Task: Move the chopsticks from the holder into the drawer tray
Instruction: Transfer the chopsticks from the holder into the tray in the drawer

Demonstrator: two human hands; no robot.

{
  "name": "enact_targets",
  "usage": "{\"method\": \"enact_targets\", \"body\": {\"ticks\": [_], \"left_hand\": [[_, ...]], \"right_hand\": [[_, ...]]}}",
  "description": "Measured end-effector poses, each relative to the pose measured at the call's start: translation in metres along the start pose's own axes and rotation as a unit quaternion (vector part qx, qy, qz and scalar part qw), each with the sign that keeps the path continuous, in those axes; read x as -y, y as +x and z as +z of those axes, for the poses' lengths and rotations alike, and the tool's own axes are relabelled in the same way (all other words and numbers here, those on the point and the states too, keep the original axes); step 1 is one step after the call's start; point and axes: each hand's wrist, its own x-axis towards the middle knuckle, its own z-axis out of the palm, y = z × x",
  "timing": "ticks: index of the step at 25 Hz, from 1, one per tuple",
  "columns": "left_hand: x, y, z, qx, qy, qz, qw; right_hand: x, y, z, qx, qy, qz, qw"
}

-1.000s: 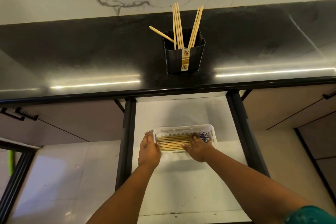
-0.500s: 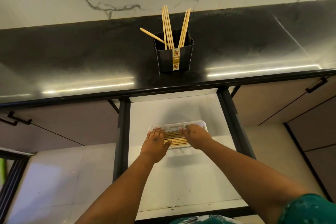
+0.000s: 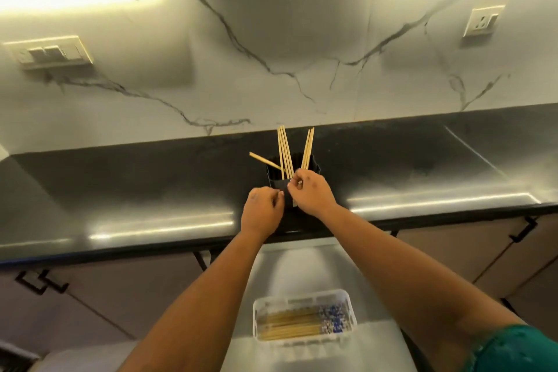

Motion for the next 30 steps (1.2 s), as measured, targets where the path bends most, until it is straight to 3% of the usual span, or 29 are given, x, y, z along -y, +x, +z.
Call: {"method": "enact_targets", "body": {"ticks": [2, 6, 11, 16, 18, 21, 24, 27, 30], "left_hand": [[-0.004, 0.019, -0.004, -0.041, -0.010, -0.010, 0.999], [0.008, 0.043, 0.003, 0.021, -0.032, -0.050, 0.998], [0.027, 0.078, 0.018, 0.009, -0.104, -0.073, 0.992], [0.054, 0.087, 0.027, 0.006, -0.136, -0.100, 0.986], [0.064, 0.079, 0.028, 0.004, -0.145, -0.119, 0.982], [0.067, 0.072, 0.023, -0.023, -0.137, -0.133, 0.981], [0.051, 0.072, 0.009, -0.037, -0.148, -0.112, 0.982], [0.012, 0.078, -0.016, -0.045, -0.236, -0.102, 0.965], [-0.032, 0.066, -0.044, -0.014, -0.358, -0.083, 0.930]], "right_hand": [[-0.002, 0.023, -0.003, -0.010, 0.025, 0.033, 0.999], [-0.033, 0.062, 0.002, -0.036, 0.030, 0.142, 0.989], [-0.064, 0.135, 0.007, -0.038, -0.002, 0.296, 0.954], [-0.066, 0.183, 0.016, -0.045, 0.163, 0.378, 0.910], [-0.066, 0.185, 0.015, -0.058, 0.169, 0.385, 0.905], [-0.049, 0.182, 0.004, -0.080, 0.153, 0.308, 0.936], [-0.001, 0.166, -0.026, -0.090, 0.152, 0.165, 0.970], [0.054, 0.135, -0.069, 0.009, 0.165, -0.003, 0.986], [0.091, 0.087, -0.098, 0.142, 0.187, -0.081, 0.969]]}}
